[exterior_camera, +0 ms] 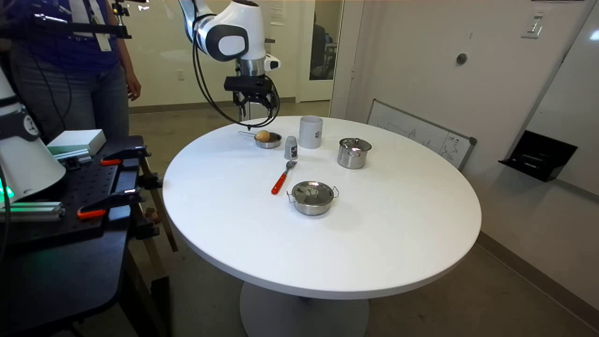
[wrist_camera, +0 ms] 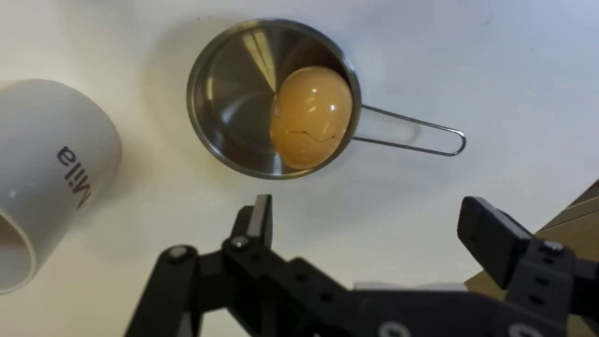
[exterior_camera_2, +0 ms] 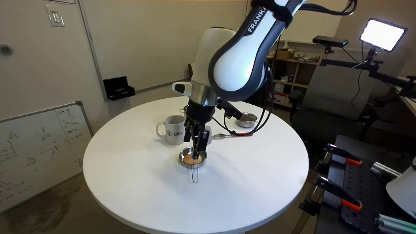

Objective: Take the egg out of the pan and place it on the table

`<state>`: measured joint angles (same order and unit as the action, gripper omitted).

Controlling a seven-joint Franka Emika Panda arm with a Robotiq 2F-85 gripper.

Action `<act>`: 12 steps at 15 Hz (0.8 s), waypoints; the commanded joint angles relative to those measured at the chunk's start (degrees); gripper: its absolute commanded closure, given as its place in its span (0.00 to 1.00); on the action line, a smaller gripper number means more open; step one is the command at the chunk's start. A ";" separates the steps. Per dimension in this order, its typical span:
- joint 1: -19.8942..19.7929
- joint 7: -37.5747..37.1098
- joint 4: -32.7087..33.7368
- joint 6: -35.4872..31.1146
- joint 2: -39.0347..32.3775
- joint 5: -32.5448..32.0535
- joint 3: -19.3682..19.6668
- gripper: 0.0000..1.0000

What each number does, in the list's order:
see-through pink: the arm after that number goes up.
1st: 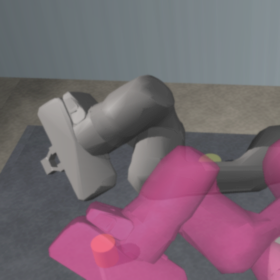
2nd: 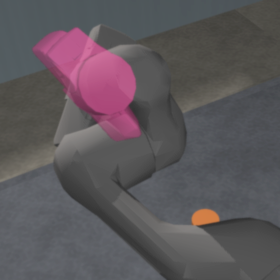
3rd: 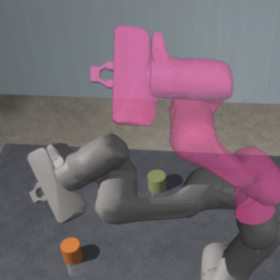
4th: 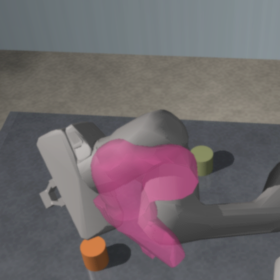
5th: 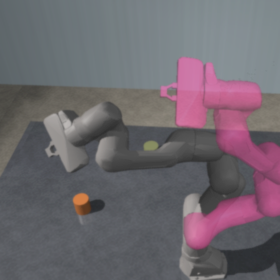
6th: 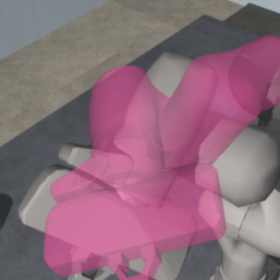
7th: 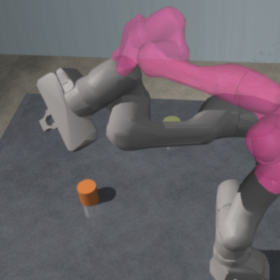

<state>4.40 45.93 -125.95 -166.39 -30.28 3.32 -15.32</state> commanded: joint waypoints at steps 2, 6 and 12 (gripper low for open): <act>0.09 -3.94 4.83 -1.23 -4.43 -6.46 1.18 0.00; 0.44 -6.81 6.50 -1.45 -6.05 -9.33 2.13 0.00; 2.04 -12.07 7.42 -0.94 -6.49 -13.47 4.46 0.00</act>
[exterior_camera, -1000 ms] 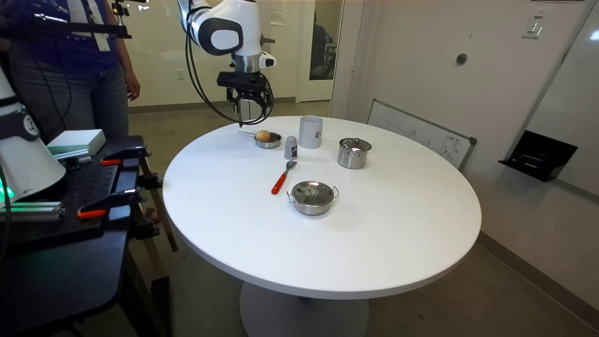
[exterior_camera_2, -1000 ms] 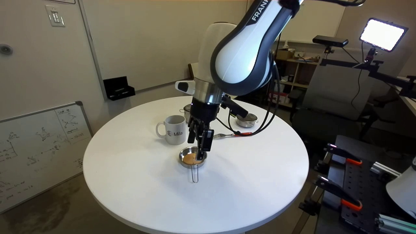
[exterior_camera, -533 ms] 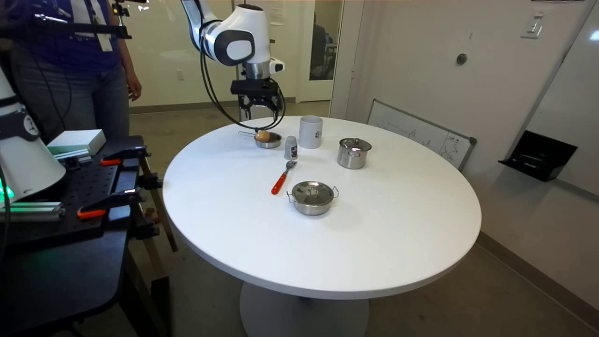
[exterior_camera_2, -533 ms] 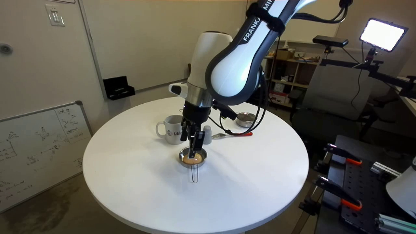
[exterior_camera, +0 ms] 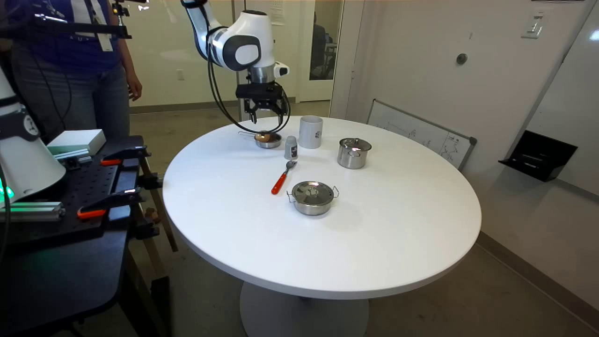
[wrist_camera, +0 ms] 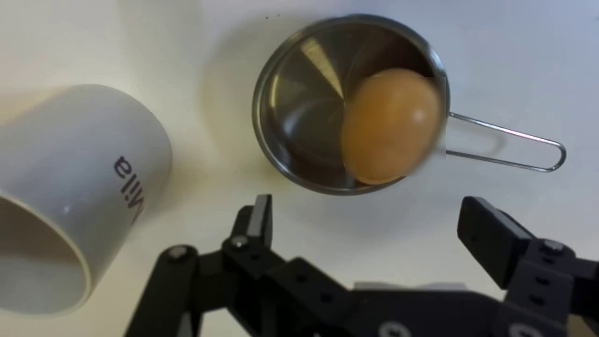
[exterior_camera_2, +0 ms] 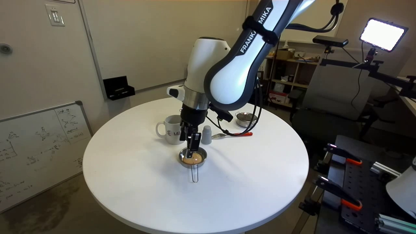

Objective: Take the egg out of the pan and place it on the table

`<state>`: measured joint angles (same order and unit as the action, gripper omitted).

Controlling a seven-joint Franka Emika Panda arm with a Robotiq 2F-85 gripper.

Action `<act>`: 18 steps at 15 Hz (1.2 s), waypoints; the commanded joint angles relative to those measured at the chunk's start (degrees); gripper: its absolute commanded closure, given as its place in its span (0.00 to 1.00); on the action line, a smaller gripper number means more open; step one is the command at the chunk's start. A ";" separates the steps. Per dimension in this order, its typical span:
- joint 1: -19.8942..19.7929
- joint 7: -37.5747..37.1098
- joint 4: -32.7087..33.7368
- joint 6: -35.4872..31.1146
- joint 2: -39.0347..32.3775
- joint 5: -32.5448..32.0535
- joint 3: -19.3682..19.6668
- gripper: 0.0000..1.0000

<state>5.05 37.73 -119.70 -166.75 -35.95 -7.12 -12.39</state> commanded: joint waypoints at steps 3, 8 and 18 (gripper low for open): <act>1.44 -6.07 0.52 -0.22 -0.44 -4.07 1.48 0.00; 1.45 -8.80 -0.24 0.10 -0.23 -4.87 1.15 0.10; 2.02 -11.73 -0.37 1.24 -1.24 -7.03 2.51 0.11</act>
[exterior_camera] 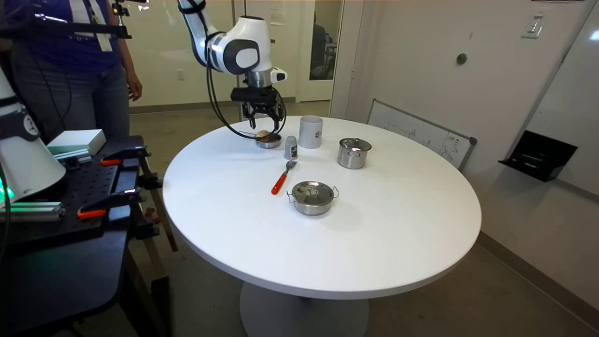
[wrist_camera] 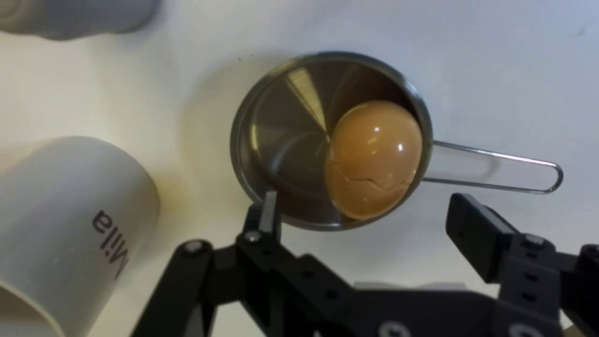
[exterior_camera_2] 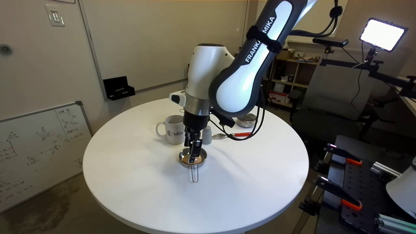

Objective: Take the egg out of the pan and place it on the table

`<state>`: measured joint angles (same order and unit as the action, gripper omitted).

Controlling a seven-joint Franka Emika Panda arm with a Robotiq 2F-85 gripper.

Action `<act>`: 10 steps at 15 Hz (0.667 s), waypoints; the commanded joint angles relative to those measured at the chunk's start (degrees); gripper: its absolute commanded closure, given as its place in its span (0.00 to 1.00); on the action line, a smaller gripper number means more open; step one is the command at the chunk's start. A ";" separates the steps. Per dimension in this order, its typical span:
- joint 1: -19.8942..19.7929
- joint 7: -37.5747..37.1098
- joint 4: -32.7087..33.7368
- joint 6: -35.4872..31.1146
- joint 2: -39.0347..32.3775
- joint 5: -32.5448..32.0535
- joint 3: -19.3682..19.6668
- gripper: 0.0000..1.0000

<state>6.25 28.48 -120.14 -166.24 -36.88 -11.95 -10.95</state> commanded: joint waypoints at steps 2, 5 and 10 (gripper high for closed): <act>0.90 -2.73 0.23 0.71 -0.66 -2.42 1.35 0.12; 0.96 -2.93 0.30 0.85 -0.99 -2.83 1.65 0.13; 1.21 -3.23 0.47 0.97 -1.12 -3.19 2.12 0.20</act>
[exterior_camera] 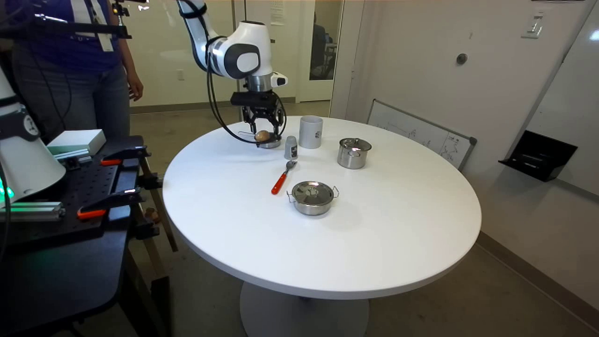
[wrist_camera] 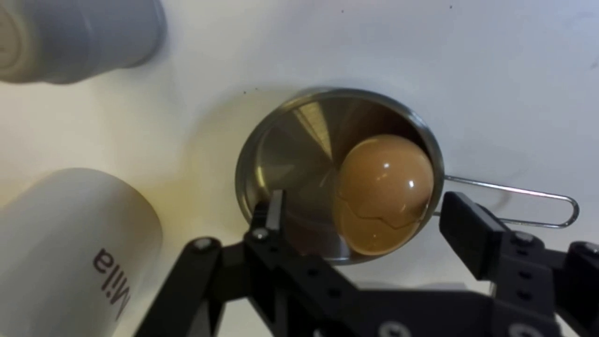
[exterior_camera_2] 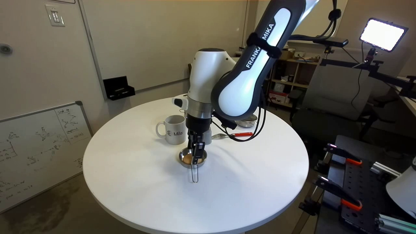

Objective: Take the egg out of the pan and place it on the table

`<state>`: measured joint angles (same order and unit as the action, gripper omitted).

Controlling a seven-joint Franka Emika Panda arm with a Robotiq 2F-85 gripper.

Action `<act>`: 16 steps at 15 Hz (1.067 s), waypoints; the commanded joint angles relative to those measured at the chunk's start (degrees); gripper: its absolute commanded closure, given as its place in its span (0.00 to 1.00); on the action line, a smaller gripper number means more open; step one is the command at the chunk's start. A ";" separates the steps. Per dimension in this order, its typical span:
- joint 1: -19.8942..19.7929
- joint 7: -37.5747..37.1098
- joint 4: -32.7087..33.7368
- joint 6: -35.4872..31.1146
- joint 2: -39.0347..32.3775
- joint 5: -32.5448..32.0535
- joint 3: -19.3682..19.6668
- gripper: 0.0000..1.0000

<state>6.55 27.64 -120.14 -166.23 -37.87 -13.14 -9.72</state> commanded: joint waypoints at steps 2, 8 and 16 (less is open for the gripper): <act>1.01 -2.51 0.60 1.01 -0.21 -2.07 0.98 0.22; 1.21 -2.53 1.01 1.51 -0.65 -2.23 0.79 0.23; 1.55 -2.60 1.63 2.27 -1.08 -2.37 0.92 0.63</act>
<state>7.33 27.10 -119.89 -165.24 -38.23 -13.67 -9.47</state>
